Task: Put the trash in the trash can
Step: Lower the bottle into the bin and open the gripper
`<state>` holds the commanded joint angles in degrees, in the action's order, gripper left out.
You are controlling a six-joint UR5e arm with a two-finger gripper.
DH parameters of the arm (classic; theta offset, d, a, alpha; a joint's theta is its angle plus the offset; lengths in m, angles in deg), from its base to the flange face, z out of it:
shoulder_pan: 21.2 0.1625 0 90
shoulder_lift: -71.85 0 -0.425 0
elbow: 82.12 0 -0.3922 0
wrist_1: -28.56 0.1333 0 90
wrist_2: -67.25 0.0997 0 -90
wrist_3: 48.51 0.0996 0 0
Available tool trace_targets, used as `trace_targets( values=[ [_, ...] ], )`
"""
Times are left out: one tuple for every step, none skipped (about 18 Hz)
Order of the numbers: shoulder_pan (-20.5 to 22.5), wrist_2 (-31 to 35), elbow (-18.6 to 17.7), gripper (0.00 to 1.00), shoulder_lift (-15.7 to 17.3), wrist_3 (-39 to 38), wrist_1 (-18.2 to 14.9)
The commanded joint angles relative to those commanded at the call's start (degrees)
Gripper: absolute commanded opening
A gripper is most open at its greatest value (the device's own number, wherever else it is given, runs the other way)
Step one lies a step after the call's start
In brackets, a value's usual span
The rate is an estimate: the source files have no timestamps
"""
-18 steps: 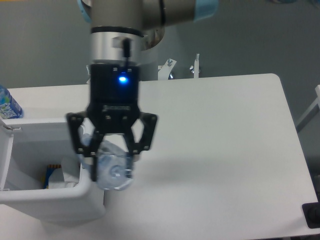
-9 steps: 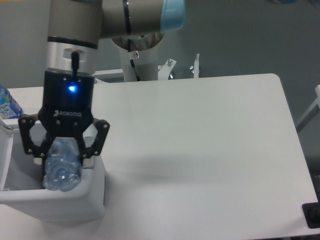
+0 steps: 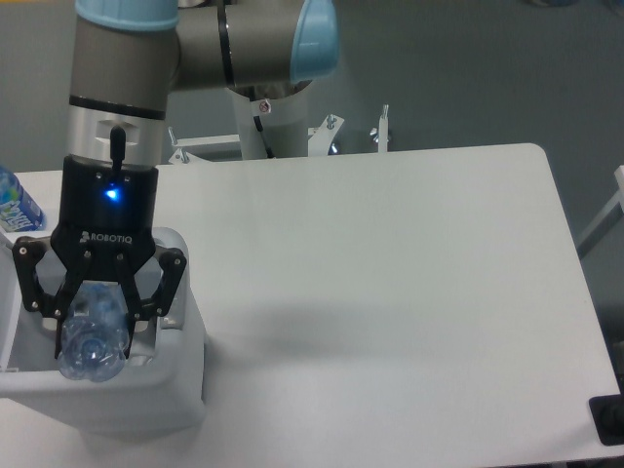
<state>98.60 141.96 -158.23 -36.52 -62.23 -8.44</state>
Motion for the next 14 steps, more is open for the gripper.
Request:
trace_targets(
  values=[
    [0.0, 0.0, -0.1, 0.58, -0.3, 1.8, 0.0],
    [-0.1, 0.0, -0.5, 0.58, -0.4, 4.0, 0.0],
    [-0.2, 0.1, -1.1, 0.58, -0.4, 5.4, 0.0],
    [-0.5, 0.1, -1.7, 0.58, -0.4, 6.7, 0.0],
    [-0.7, 0.1, -2.1, 0.58, -0.3, 8.1, 0.0],
    [-0.7, 0.1, -2.3, 0.58, -0.2, 9.2, 0.0],
    [-0.8, 0.1, -2.4, 0.58, -0.1, 10.1, -0.1],
    [-0.8, 0.1, -2.7, 0.58, 0.0, 11.3, -0.1],
    [-0.9, 0.1, -3.3, 0.58, 0.1, 13.0, 0.0],
    [-1.0, 0.1, -3.9, 0.58, 0.3, 14.3, 0.0],
    [-1.5, 0.1, -4.5, 0.58, 0.3, 15.3, 0.0],
    [-1.9, 0.1, -4.8, 0.58, 0.3, 16.0, 0.0],
    [-2.0, 0.1, -5.1, 0.58, 0.3, 16.6, 0.0],
    [-2.1, 0.1, -5.4, 0.58, 0.3, 16.7, 0.0]
  ],
)
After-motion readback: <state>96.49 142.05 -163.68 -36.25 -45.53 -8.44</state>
